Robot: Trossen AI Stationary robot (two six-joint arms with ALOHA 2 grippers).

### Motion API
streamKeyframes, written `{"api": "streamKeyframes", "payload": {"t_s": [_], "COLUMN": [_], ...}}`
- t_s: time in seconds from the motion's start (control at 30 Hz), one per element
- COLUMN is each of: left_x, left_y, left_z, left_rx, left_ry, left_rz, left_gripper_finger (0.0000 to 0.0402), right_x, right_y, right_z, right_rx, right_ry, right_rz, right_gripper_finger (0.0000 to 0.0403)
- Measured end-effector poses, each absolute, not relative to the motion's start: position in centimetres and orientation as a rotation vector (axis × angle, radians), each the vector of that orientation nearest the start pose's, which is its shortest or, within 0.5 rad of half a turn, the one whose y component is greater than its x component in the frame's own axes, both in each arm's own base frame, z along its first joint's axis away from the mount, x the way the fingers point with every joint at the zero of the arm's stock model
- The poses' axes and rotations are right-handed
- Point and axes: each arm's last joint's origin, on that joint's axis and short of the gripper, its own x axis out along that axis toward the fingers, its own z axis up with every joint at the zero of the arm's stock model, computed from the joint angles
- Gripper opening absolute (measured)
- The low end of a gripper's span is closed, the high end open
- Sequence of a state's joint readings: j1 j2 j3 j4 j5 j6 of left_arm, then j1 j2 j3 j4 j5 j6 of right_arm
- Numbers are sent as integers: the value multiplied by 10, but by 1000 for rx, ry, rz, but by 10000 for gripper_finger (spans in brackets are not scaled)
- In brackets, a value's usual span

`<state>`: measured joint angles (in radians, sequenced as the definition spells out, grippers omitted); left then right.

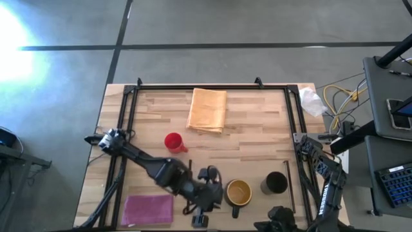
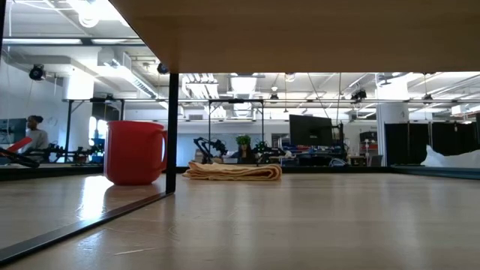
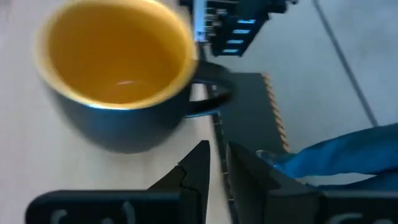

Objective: Stack small to large cups/mugs on shelf
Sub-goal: Put the black mug on the shelf

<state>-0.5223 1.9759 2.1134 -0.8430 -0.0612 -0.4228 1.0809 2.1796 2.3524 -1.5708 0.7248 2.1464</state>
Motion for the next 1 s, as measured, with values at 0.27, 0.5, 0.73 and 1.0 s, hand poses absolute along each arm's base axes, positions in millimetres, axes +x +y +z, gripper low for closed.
{"api": "streamKeyframes", "payload": {"t_s": [0.27, 0.5, 0.73, 1.0], "left_x": [373, 379, 385, 395], "left_y": [-243, -247, -251, -242], "left_z": [373, 355, 345, 336], "left_rx": [-210, -244, -238, -258], "left_ry": [598, 585, 550, 517], "left_rz": [-272, -268, -295, -281], "left_gripper_finger": [41, 41, 41, 41], "right_x": [216, 217, 217, 217], "right_y": [358, 358, 358, 358], "right_z": [333, 333, 333, 333], "right_rx": [902, 902, 902, 902], "right_ry": [658, 651, 651, 650], "right_rz": [-617, -618, -618, -618], "right_gripper_finger": [9, 9, 9, 9]}}
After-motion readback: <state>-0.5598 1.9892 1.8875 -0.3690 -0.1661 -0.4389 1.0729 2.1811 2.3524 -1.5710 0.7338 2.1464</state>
